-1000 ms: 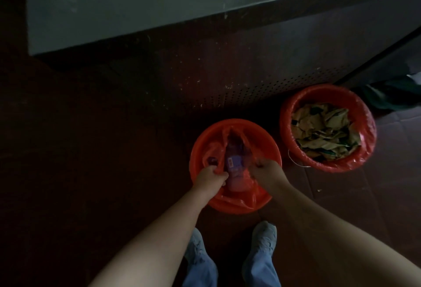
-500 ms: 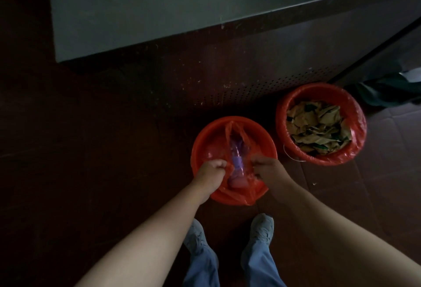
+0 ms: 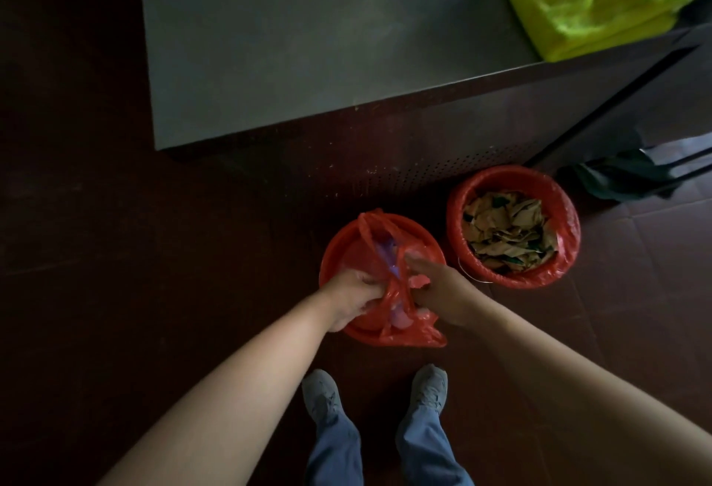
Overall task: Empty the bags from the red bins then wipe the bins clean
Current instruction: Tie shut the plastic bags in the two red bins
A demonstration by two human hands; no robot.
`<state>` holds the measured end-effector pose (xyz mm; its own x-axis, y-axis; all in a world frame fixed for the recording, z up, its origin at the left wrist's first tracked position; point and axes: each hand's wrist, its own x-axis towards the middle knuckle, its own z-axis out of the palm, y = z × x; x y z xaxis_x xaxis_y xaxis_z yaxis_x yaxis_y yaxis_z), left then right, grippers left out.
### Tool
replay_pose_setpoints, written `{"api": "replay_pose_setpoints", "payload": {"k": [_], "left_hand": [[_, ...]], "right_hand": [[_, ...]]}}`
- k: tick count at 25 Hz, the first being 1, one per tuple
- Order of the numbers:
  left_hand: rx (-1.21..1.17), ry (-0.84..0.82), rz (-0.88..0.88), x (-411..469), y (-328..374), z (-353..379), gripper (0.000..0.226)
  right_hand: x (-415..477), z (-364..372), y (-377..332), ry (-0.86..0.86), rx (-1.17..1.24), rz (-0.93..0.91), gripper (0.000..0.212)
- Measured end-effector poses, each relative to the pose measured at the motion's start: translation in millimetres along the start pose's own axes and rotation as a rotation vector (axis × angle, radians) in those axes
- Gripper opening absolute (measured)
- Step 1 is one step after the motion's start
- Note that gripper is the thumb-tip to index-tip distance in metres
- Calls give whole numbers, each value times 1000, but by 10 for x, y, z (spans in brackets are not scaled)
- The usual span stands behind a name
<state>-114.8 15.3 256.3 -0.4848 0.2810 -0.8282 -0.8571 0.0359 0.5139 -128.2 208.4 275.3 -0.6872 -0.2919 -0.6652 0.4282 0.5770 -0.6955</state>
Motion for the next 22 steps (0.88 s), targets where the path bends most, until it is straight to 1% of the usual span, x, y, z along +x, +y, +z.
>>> {"api": "replay_pose_setpoints", "payload": {"k": [2,6,8,9,11,13,15,17,19,22], "left_hand": [[-21,-56,-17,-68,55,4,9],[32,-130,-9,-183,129,93,12],[54,-116,8,-213,135,121,24],[51,-108,17,-219,133,121,28],[32,-107,21,-218,121,110,23],[11,-109,14,-216,107,93,9],[7,-106,-3,-200,85,77,6],[27,-96,-13,-185,66,67,2],[37,-78,-12,-170,50,55,6],[25,-42,0,-142,15,34,14]], "right_hand": [[-36,-43,-19,-54,-38,-4,71],[-76,-44,-53,-84,-103,-38,53],[-82,-47,-63,-80,-136,-60,56],[-81,-50,-57,-82,-126,-70,61],[-69,-44,-38,-92,-113,-85,71],[-72,-29,-61,-122,-132,-70,64],[-82,-18,-91,-149,-92,-35,54],[-66,-5,-100,-138,-58,-29,45],[-36,15,-96,-95,-74,-43,38],[26,40,-61,0,-189,-112,26]]}}
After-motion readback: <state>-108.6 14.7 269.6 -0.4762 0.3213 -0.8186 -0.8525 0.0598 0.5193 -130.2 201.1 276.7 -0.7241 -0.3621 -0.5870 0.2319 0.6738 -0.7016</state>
